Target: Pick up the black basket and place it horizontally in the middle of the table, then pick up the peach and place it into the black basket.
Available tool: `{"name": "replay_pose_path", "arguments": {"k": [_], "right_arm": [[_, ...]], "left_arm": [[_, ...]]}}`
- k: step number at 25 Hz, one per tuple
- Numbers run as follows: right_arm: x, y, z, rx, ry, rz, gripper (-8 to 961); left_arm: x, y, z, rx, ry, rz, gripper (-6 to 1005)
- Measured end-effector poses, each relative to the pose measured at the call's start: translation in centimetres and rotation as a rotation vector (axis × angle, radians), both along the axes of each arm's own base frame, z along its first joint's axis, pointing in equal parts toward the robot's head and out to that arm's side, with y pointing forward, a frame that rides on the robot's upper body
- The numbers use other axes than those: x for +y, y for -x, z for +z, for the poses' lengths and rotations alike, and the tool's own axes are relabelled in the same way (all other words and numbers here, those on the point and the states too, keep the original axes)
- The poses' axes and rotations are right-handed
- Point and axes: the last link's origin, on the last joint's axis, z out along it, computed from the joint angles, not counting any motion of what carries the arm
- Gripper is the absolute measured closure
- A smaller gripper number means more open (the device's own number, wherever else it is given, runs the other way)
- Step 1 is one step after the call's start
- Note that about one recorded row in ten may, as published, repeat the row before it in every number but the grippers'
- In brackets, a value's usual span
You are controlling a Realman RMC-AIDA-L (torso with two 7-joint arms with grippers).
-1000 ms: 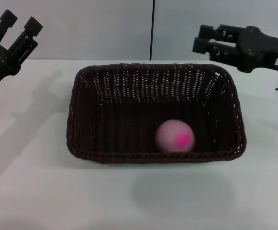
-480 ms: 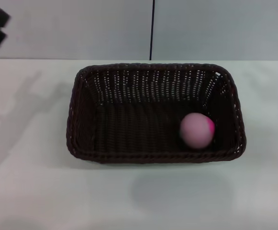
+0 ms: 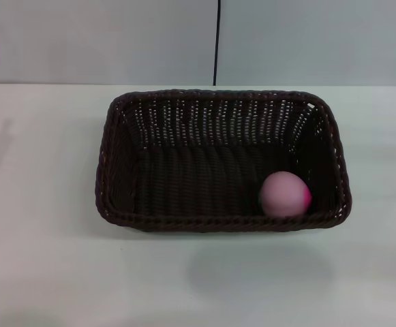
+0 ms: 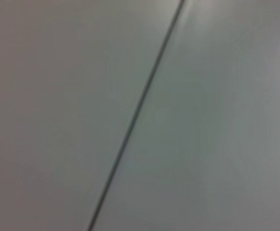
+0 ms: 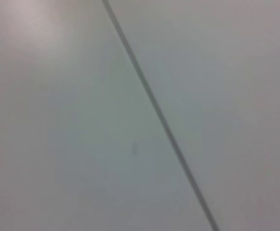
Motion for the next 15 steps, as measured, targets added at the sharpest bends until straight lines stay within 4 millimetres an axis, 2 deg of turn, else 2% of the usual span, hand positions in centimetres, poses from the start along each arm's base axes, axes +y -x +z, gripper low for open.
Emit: {"name": "replay_pose_path", "arguments": {"k": [12,14,15], "right_arm": [[0.23,-0.69,-0.59,0.038,-0.009,-0.058,461],[0.24,-0.72,-0.61,0.040,-0.009,-0.060,461],[0.24,-0.72,-0.61,0.040,-0.009,-0.060,461]], "left_arm": [[-0.20,0.21,0.07,-0.011,-0.013,0.012,313],[-0.29,0.32,0.12,-0.014,-0.017,0.018,550],[-0.29,0.32,0.12,-0.014,-0.017,0.018,550]]}}
